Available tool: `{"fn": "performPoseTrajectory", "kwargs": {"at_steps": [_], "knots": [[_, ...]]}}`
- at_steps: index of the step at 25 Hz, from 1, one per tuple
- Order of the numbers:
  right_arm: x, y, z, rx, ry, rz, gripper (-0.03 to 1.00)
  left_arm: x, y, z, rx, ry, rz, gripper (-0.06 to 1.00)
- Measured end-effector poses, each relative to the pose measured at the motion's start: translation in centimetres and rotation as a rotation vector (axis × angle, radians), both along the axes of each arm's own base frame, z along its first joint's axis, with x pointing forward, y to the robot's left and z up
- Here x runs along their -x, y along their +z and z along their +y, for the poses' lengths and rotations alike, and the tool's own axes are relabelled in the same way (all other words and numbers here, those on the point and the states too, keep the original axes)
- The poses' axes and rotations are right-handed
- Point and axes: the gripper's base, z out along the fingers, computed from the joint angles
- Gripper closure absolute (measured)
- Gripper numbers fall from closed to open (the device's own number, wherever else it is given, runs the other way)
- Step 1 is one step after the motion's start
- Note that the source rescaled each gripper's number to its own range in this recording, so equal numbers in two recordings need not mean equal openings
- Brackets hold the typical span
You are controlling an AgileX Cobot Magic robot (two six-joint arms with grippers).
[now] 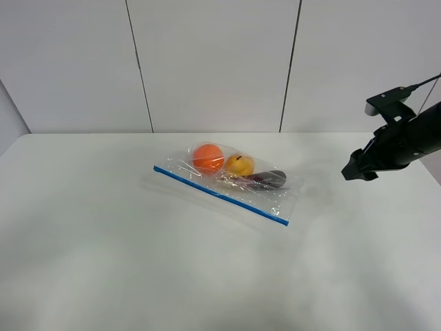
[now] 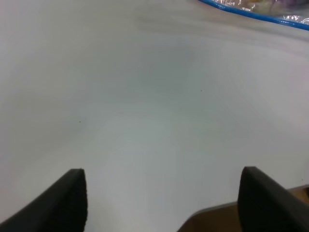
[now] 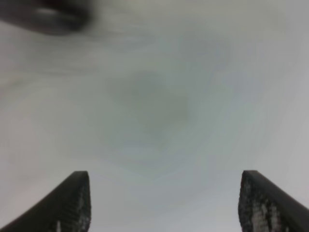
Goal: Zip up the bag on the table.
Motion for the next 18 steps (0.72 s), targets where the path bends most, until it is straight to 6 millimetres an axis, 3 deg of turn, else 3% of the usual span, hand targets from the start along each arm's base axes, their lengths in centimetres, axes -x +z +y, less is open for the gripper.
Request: {"fn": "performPoseTrajectory", "kwargs": {"at_steps": [10,18], "knots": [[0.0,4.4,-0.8,-0.057,-0.264,-0.125,0.07,0.0,0.0,0.0,0.0,0.0,0.0,-0.05],[2.4,8.0,-0.5,-0.131,-0.338,-0.183,0.07,-0.1,0.0,0.0,0.002,0.001,-0.009,-0.05]]}}
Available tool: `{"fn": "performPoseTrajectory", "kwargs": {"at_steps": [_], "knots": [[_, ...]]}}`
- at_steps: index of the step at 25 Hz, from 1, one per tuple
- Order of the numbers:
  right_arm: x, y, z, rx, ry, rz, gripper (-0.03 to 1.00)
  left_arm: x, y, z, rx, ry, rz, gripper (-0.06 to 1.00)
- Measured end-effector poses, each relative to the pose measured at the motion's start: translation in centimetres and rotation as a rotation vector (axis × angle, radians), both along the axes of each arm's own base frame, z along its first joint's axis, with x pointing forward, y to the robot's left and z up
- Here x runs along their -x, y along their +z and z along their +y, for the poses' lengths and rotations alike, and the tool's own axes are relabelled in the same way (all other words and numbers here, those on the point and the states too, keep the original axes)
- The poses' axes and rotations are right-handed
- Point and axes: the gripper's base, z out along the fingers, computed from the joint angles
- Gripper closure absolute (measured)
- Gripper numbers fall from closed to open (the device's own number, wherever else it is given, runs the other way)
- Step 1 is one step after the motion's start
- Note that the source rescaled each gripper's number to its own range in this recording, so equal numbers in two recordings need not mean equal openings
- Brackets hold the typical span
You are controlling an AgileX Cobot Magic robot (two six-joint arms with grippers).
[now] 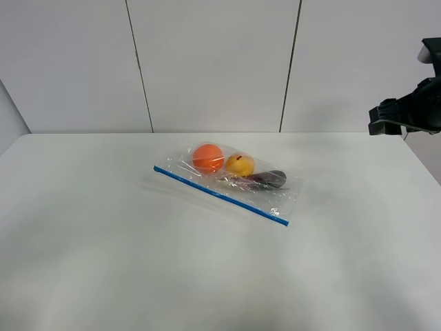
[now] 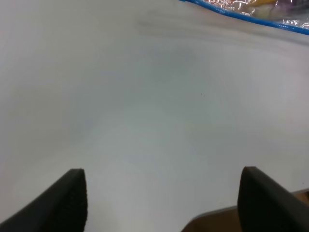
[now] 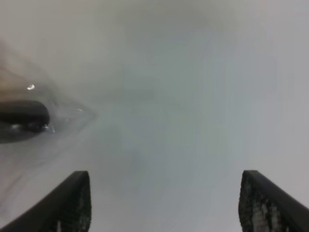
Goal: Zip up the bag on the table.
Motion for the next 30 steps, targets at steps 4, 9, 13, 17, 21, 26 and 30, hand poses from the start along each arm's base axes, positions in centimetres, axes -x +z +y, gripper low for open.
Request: {"fn": "performPoseTrajectory", "kwargs": {"at_steps": [4,9,13,17,21,26,30], "knots": [[2.4,2.8,0.3,0.0,0.001,-0.059,0.07,-0.1,-0.1,0.0,0.0,0.0,0.005,-0.05],[6.1,6.3,0.6,-0.012,-0.011,-0.148,0.07,-0.1,-0.1,0.0,0.0,0.0,0.005,-0.05],[9.2,8.3,1.0,-0.01,-0.004,-0.183,0.07,-0.1,-0.1,0.0,0.0,0.0,0.005,-0.05],[12.5,9.9,1.3,-0.021,-0.011,-0.226,0.07,-0.1,-0.1,0.0,0.0,0.0,0.005,-0.05],[16.0,11.3,1.7,-0.035,-0.02,-0.284,0.07,-0.1,-0.1,0.0,0.0,0.0,0.002,-0.05],[20.5,12.2,2.1,-0.032,-0.009,-0.325,0.07,-0.1,-0.1,0.0,0.0,0.0,0.001,-0.05],[23.9,12.6,2.5,-0.049,-0.014,-0.372,0.07,-0.1,-0.1,0.0,0.0,0.0,0.0,-0.05]]}}
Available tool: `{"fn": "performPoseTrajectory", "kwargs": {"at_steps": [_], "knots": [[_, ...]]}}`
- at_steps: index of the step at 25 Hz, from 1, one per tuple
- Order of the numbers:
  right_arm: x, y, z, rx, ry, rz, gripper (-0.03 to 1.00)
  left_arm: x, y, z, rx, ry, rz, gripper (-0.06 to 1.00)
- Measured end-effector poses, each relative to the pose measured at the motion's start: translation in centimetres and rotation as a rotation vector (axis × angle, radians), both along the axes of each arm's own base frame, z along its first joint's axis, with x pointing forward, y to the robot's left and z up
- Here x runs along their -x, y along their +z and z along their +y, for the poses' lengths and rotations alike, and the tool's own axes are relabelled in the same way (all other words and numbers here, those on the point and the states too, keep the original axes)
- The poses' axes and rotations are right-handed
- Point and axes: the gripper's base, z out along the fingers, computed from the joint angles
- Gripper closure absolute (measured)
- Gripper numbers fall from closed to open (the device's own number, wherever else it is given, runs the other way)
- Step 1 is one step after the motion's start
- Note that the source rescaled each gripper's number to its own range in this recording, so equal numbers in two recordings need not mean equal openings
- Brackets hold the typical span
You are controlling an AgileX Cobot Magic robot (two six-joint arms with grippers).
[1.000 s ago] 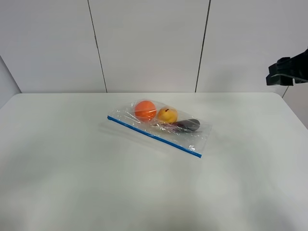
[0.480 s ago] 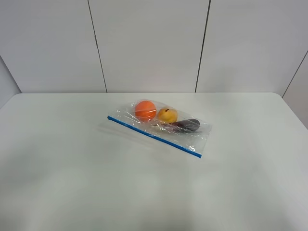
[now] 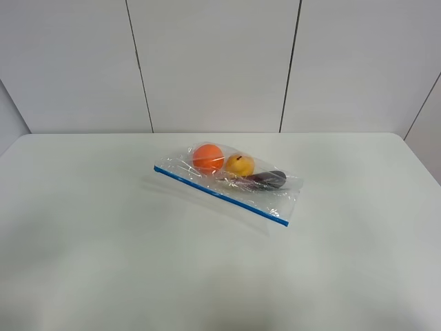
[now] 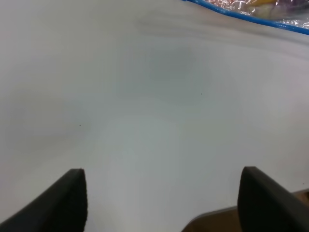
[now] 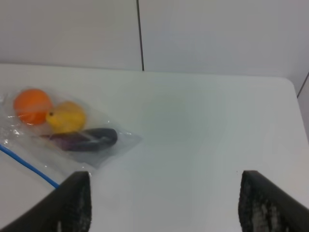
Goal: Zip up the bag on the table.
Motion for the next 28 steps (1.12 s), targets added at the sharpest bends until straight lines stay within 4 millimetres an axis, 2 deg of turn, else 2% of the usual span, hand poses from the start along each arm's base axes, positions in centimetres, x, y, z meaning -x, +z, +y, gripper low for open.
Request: {"fn": "performPoseTrajectory", "kwargs": {"at_steps": [6,11,16,21,28], "knots": [[3.8,0.3,0.5,-0.006,0.012,-0.09,0.07,0.0,0.0,0.0,0.0,0.0,0.0,-0.05],[5.0,-0.5,0.7,0.003,0.024,-0.061,0.07,0.0,0.0,0.0,0.0,0.0,0.0,-0.05],[5.1,-3.8,0.7,0.012,0.033,0.005,0.08,0.0,0.0,0.0,0.0,0.0,0.0,-0.05],[6.9,-7.4,0.8,0.021,0.028,-0.017,0.08,0.0,0.0,0.0,0.0,0.0,0.0,-0.05],[8.7,-9.7,0.8,0.028,0.016,-0.113,0.08,-0.1,-0.1,0.0,0.0,0.0,-0.001,-0.05]]}}
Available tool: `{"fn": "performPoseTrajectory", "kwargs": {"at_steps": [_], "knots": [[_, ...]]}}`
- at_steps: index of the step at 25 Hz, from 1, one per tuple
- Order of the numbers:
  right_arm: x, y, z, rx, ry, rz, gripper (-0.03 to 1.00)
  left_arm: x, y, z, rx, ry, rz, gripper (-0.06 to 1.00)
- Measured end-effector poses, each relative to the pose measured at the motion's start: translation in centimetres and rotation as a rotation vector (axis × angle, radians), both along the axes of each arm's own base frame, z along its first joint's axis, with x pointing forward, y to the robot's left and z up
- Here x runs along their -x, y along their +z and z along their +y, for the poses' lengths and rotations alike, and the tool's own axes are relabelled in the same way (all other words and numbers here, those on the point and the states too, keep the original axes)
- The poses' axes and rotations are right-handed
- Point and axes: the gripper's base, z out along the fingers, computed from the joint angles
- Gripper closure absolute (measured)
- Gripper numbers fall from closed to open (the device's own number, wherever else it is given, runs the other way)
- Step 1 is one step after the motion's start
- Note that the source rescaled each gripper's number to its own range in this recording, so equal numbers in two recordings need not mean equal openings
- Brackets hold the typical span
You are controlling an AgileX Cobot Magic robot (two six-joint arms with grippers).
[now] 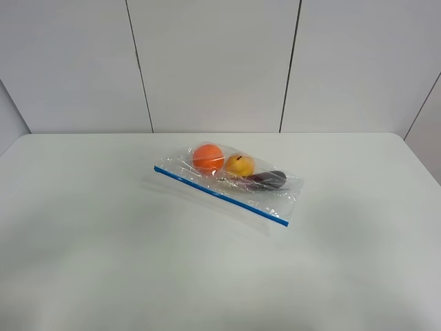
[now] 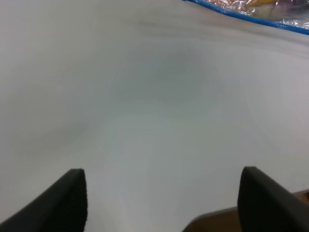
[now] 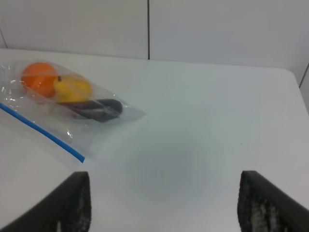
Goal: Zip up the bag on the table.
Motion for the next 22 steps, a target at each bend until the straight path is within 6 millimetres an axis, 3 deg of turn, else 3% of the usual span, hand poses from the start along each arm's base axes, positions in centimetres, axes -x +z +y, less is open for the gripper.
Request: {"fn": "performPoseTrajectory", "kwargs": {"at_steps": [5,14,22], "knots": [[-0.4,-0.7,-0.1,0.006,-0.01,0.019,0.08,0.0,-0.1,0.0,0.0,0.0,0.001,-0.05],[-2.5,-4.6,-0.4,-0.001,-0.017,0.137,0.08,0.0,0.0,0.0,0.0,0.0,-0.001,-0.05],[-2.9,-5.2,-0.5,-0.024,-0.038,0.136,0.08,0.0,0.0,0.0,0.0,0.0,-0.001,-0.05]]}}
